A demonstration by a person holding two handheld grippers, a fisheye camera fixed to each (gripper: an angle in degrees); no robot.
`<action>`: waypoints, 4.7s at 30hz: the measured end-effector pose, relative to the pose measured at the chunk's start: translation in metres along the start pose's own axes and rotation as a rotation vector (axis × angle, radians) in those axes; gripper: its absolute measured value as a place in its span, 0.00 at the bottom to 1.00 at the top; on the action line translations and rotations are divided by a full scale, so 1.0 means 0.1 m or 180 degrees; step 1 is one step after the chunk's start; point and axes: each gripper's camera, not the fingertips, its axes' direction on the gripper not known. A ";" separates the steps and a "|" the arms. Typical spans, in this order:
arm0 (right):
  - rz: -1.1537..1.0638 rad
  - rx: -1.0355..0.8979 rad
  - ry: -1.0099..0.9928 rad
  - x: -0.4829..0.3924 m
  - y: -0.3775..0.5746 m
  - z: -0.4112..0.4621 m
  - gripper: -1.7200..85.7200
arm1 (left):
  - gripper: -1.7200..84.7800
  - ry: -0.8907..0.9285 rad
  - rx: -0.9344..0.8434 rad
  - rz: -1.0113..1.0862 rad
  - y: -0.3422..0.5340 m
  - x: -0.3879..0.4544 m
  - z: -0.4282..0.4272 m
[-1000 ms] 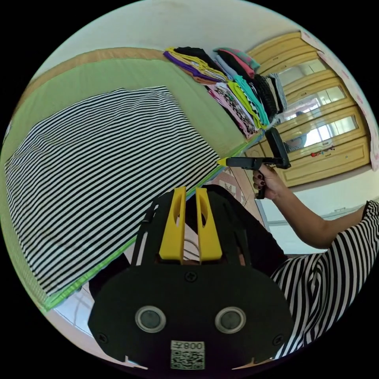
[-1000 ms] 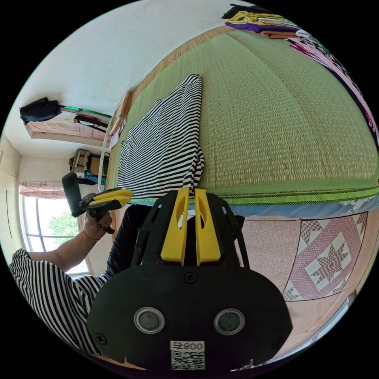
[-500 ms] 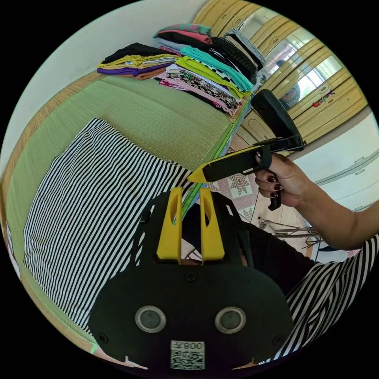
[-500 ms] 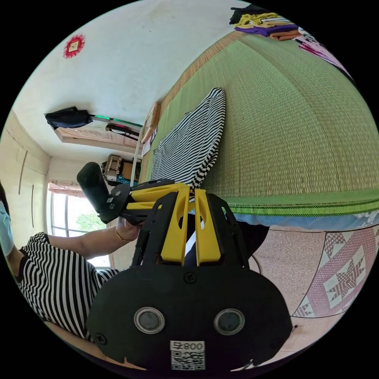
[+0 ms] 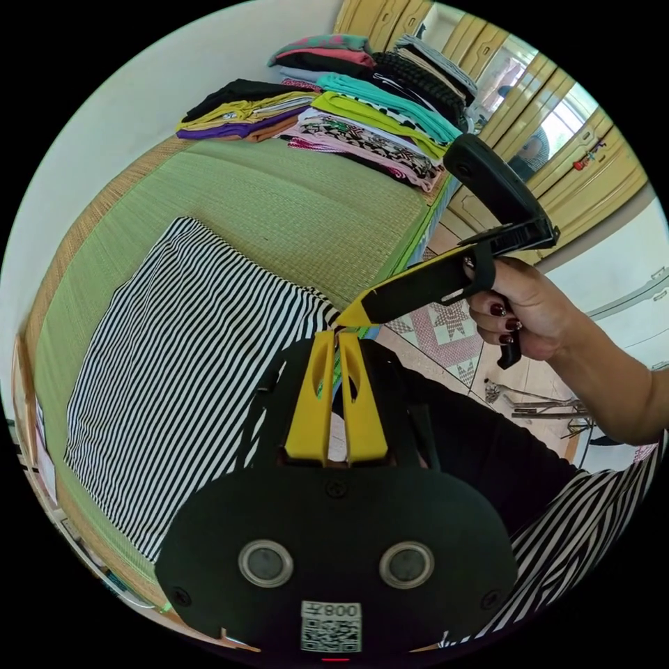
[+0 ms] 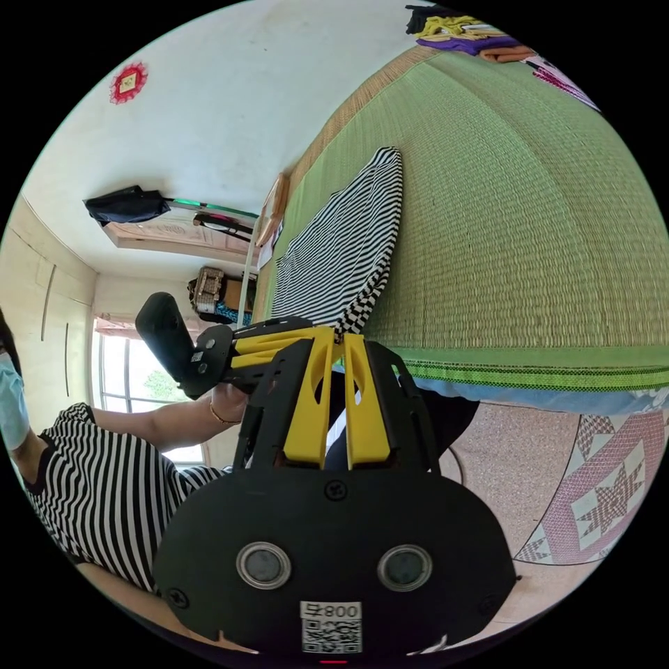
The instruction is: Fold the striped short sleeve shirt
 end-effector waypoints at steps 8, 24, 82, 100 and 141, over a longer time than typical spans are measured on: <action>0.0299 0.0199 0.0015 0.38 -0.24 -0.04 0.08 | 0.03 0.0192 0.0096 -0.0215 -0.07 -0.10 -0.44; 0.0532 0.0219 -0.0090 0.69 -1.51 0.53 0.12 | 0.03 0.0478 0.0233 -0.0390 -0.08 -0.36 -0.82; 0.0327 0.0368 0.0412 -1.34 -3.13 0.54 0.04 | 0.03 0.1322 0.0954 -0.0770 2.15 -1.66 1.65; 0.0039 0.0355 0.0226 -2.89 -3.21 0.95 0.04 | 0.03 0.1366 0.1438 -0.1502 4.45 -2.35 3.12; -0.0465 -0.0541 0.0867 -5.84 -4.38 3.68 0.04 | 0.03 0.1458 0.2060 -0.3263 8.06 -3.21 7.63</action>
